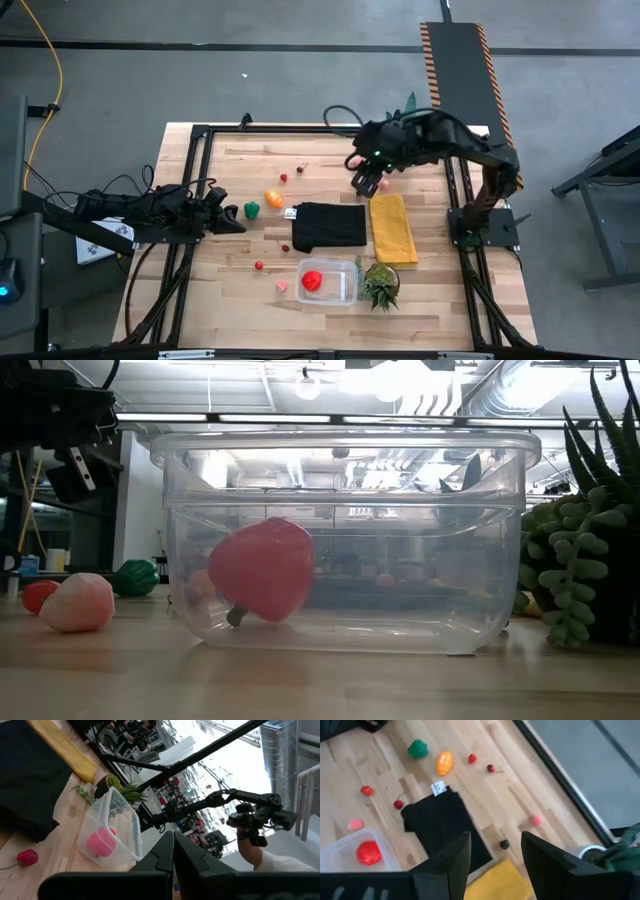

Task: Pick and placing Produce into tupperware
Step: Put the middle peach into the transparent bin

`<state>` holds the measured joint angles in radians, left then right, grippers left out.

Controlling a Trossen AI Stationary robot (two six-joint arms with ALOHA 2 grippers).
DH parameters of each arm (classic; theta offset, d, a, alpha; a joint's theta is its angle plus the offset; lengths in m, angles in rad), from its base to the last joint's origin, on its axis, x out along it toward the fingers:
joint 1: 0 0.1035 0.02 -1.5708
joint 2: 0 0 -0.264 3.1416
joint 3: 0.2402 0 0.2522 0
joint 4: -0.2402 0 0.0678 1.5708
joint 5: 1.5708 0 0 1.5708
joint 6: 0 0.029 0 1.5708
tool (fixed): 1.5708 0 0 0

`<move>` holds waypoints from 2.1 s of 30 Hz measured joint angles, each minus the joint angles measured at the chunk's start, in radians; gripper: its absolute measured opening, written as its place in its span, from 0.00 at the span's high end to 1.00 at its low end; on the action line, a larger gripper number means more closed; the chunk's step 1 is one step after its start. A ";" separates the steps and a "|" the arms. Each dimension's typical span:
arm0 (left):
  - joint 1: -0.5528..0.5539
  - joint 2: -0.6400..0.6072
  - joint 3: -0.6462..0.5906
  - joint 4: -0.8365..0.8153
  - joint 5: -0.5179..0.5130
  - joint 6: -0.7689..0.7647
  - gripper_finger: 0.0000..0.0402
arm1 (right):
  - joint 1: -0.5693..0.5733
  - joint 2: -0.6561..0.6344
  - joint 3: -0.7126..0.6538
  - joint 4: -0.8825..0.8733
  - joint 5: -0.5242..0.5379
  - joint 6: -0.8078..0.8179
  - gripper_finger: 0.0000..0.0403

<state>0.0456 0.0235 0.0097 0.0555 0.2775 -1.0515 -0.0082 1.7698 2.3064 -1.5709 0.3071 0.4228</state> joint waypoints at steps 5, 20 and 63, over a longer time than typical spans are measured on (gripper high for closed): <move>0.000 0.000 0.000 0.000 0.000 0.000 1.00 | -0.027 -0.102 -0.184 0.014 0.001 -0.007 0.59; 0.000 0.000 0.000 -0.003 -0.025 -0.012 1.00 | -0.091 -0.601 -1.035 0.461 -0.104 0.214 0.59; 0.000 0.000 0.000 -0.034 -0.210 -0.081 1.00 | -0.336 -0.251 -1.194 0.580 -0.184 0.228 0.59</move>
<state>0.0456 0.0235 0.0100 0.0219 0.0677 -1.1321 -0.3443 1.5187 1.1122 -0.9905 0.1228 0.6504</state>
